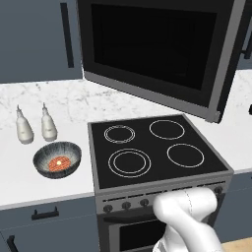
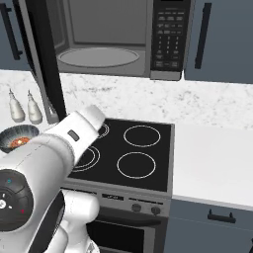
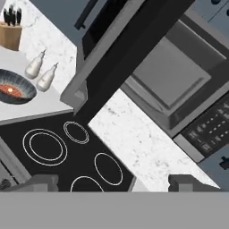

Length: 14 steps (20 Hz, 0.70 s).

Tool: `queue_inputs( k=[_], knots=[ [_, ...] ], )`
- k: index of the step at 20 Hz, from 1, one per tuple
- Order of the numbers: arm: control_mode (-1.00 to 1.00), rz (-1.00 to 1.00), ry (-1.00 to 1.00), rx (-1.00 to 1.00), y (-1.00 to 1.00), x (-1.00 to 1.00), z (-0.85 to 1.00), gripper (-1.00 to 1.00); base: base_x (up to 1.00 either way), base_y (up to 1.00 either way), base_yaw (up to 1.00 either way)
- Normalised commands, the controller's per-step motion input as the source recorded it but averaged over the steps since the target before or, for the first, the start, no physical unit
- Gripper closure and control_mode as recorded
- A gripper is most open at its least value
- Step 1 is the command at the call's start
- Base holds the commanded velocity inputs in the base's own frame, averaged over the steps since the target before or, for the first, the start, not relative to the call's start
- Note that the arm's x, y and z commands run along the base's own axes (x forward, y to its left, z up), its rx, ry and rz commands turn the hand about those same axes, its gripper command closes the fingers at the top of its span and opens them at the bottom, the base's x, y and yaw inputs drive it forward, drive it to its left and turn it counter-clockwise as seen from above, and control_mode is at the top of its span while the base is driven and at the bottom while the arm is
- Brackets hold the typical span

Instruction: Open the microwave, place the bowl with waffle inside the microwave, then close the microwave door and turn it on.

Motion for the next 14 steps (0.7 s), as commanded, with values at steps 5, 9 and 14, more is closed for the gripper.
queue_inputs(
  k=[5, 9, 14],
  knots=[
    [-1.00, 0.30, -0.08, 0.00, -0.16, 0.30, 0.01, -1.00, 0.00, 0.00, 0.00],
    [-1.00, 0.45, -0.29, -0.03, 0.18, 0.36, -0.08, -1.00, 0.00, 0.00, 0.00],
    [-1.00, 0.43, -0.27, -0.04, 0.17, 0.58, -0.01, -1.00, 0.00, 0.00, 0.00]
  ],
)
